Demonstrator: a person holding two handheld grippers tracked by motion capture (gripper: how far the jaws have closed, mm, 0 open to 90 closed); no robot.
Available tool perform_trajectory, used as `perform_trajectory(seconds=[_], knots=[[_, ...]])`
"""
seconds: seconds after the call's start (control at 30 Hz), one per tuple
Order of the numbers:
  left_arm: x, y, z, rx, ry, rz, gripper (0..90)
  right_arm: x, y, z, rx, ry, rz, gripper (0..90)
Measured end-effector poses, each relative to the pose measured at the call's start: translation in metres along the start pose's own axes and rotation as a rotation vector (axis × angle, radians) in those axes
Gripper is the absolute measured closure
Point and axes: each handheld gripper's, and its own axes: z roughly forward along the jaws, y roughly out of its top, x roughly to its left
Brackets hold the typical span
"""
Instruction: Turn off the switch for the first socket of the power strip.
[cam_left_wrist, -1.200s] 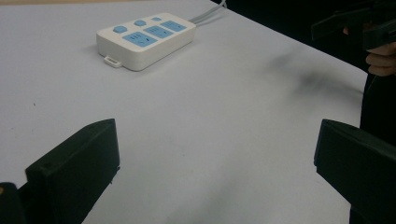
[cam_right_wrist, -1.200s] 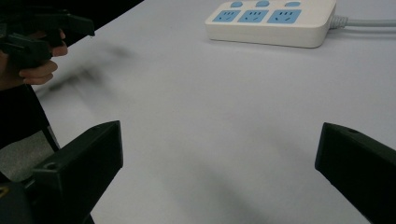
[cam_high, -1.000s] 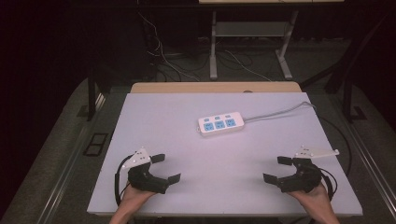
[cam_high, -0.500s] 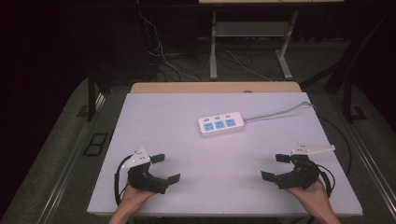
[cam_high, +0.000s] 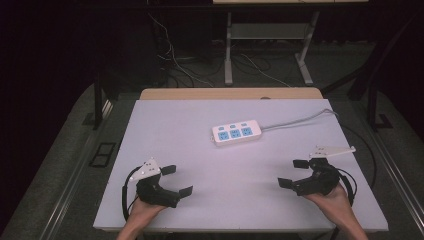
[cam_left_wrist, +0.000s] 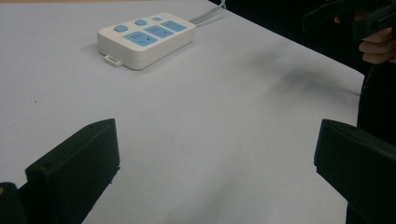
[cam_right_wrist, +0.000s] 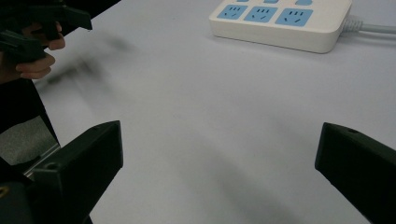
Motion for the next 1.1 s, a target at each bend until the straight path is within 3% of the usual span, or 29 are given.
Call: perform_trajectory(seconds=[1.1], knots=[[-0.001, -0.001, 0.000, -0.003, 0.003, 0.000, 0.0, -0.012, 0.038, 0.019, 0.056, 0.035, -0.032, 0.8]])
